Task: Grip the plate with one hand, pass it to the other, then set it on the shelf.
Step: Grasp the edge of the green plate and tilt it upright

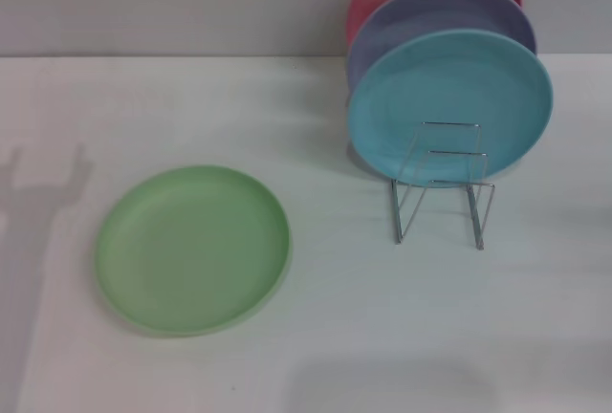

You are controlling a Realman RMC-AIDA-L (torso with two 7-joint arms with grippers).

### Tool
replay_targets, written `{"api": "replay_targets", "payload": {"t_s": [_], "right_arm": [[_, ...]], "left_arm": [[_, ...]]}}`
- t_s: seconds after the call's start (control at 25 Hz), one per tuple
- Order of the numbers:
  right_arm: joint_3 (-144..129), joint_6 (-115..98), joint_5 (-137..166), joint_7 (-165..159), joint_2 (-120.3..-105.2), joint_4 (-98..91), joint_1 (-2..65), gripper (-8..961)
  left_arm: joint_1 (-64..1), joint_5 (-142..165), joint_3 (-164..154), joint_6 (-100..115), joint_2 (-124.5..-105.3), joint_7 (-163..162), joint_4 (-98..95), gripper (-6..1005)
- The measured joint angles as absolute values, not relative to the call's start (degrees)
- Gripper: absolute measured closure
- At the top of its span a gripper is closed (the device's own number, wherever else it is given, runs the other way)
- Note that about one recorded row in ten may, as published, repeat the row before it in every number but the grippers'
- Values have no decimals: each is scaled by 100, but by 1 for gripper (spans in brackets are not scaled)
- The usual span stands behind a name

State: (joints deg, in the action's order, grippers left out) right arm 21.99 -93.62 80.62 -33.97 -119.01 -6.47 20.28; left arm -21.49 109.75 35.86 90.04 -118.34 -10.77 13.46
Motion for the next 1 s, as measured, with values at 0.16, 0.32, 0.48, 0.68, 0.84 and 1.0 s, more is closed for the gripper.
{"api": "replay_targets", "payload": {"t_s": [0.16, 0.32, 0.48, 0.68, 0.84, 1.0], "right_arm": [[2189, -9370, 8063, -3384, -11890, -696, 2104, 389], [2182, -9362, 8063, -3372, -11870, -749, 2164, 389], [2156, -9321, 8063, -3367, -11866, -787, 2195, 389], [2097, -9266, 8064, -3366, -11865, -787, 2248, 389], [2098, -9129, 8064, -3366, -11865, -784, 2299, 389], [2100, -8962, 8063, -3360, -11863, -798, 2361, 389]], "left_arm": [[-2108, 10970, 3771, 9009, -11830, -1085, 1270, 128], [-2066, 10968, 3809, 9034, -11840, -1069, 1244, 129], [-2111, 10969, 3830, 8920, -11848, -1026, 1252, 129], [-2250, 10999, 3819, 8672, -11866, -694, 1322, 130], [-2374, 11003, 3799, 8498, -11865, -599, 1329, 131], [-2537, 11010, 3809, 8213, -11820, -542, 1352, 131]]}}
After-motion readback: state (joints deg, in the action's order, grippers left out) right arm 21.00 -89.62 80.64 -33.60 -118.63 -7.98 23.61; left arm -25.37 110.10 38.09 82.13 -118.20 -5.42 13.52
